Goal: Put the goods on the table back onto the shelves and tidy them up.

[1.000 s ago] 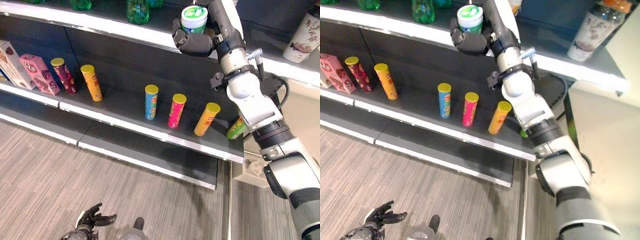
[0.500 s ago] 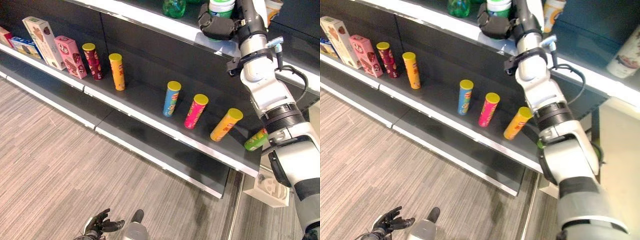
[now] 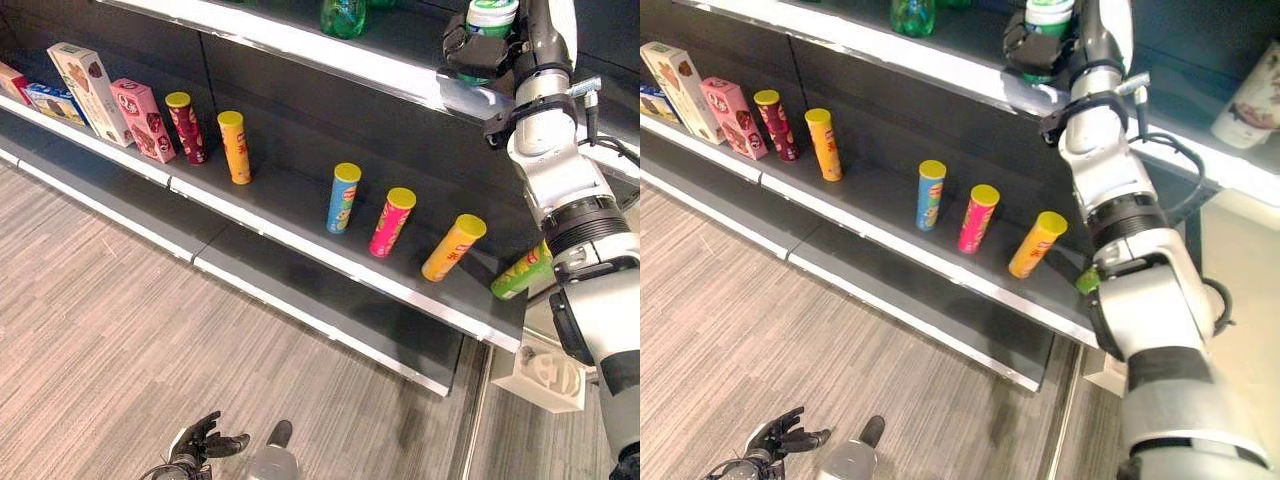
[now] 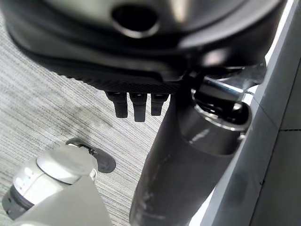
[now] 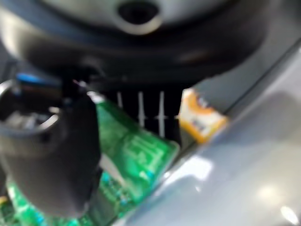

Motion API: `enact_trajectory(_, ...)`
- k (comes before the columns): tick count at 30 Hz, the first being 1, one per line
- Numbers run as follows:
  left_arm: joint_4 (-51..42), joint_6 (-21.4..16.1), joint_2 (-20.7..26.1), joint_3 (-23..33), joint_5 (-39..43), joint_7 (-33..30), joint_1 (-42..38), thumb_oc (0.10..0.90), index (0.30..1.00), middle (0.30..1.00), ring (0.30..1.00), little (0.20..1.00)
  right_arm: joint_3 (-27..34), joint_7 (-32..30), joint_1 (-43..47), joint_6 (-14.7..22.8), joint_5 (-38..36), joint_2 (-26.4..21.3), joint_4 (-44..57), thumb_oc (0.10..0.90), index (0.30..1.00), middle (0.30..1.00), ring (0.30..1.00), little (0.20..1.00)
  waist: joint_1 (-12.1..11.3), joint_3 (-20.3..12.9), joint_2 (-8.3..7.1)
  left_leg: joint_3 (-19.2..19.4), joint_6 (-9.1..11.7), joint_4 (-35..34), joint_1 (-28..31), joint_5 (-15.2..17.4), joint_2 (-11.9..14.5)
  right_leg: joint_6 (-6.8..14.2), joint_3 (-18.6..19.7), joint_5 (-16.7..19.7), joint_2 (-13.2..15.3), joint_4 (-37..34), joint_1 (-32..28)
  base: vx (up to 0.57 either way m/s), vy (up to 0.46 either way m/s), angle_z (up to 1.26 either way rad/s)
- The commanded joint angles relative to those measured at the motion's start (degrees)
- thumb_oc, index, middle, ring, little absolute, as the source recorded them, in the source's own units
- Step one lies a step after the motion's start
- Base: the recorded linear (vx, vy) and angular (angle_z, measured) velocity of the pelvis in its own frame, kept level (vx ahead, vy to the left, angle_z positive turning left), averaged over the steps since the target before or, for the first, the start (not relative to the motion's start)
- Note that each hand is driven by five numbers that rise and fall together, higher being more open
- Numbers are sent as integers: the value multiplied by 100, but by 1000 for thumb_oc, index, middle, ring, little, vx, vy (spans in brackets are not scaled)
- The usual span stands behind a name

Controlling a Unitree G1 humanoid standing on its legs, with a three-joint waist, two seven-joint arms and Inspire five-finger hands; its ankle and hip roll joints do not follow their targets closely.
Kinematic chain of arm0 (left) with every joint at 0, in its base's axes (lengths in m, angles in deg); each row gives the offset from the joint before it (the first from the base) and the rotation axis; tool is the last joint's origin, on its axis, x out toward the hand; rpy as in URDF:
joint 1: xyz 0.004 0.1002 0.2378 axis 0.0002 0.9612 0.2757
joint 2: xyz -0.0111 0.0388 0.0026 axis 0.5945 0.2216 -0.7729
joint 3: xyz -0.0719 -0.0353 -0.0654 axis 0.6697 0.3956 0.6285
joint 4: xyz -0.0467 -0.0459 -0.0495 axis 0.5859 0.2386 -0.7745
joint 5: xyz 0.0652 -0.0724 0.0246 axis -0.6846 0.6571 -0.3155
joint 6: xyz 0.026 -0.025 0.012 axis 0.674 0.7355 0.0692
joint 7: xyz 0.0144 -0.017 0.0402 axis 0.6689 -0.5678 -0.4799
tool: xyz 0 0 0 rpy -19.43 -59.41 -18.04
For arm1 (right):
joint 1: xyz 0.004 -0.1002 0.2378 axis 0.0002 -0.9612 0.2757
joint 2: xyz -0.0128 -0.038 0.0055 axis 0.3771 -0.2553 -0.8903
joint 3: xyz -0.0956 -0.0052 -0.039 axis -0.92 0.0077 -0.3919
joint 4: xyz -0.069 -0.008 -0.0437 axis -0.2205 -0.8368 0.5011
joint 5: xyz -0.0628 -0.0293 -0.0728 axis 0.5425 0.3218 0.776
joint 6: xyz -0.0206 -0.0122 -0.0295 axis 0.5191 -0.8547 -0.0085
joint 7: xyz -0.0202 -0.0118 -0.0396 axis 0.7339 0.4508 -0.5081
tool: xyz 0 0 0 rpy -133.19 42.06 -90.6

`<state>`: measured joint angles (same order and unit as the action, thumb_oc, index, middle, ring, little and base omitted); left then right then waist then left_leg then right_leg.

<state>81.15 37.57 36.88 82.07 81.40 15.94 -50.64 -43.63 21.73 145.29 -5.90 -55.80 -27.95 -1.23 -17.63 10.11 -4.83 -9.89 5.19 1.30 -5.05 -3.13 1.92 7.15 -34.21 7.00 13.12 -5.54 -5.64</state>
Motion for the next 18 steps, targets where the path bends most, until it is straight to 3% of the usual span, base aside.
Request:
enact_trajectory(1, 103, -213, 248, -612, 61, -78, -105, 800, 900, 900, 900, 900, -395, -220, 826, 272, 114, -359, 113, 400, 300, 300, 300, 300, -137, -419, -75, 266, 36, -604, 337, 145, 123, 550, -105, -205, 286, 84, -546, 0, 0, 0)
enact_trajectory(2, 108, -212, 251, -601, 64, -81, -100, 800, 900, 900, 900, 900, -392, -218, 825, 273, 111, -347, 115, 400, 300, 300, 300, 300, -134, -439, -74, 271, 77, -608, 397, 263, 183, 589, -29, -310, 228, 75, -597, 0, 0, 0)
enact_trajectory(3, 125, -215, 237, -627, 41, -86, -116, 800, 900, 900, 900, 900, -399, -227, 813, 279, 106, -338, 56, 400, 300, 300, 300, 300, -122, -418, -65, 289, 40, -607, 350, 155, 134, 552, -82, -201, 284, 82, -540, -3, 4, -3)
enact_trajectory(15, 289, -219, 134, -684, -26, -147, -154, 800, 900, 900, 900, 900, -447, -210, 850, 267, 89, -174, -124, 400, 300, 300, 300, 300, -50, -430, -38, 304, 14, -610, 376, 180, 106, 553, -51, -201, 287, 69, -552, -7, 4, -1)
enact_trajectory(17, 255, -375, 49, -792, 17, -417, -307, 800, 900, 900, 900, 900, -423, -295, 756, 265, 70, 8, -111, 400, 300, 300, 300, 300, -2, -425, -39, 329, 8, -610, 385, 186, 109, 548, -9, -200, 286, 68, -534, 0, 0, 0)
enact_trajectory(18, 271, -323, 90, -878, -24, -224, -322, 800, 900, 900, 900, 900, -472, -281, 878, 201, 57, 101, -281, 499, 448, 448, 448, 448, 2, -422, -43, 350, 9, -605, 384, 186, 111, 546, 14, -201, 291, 68, -521, -15, 6, -5)
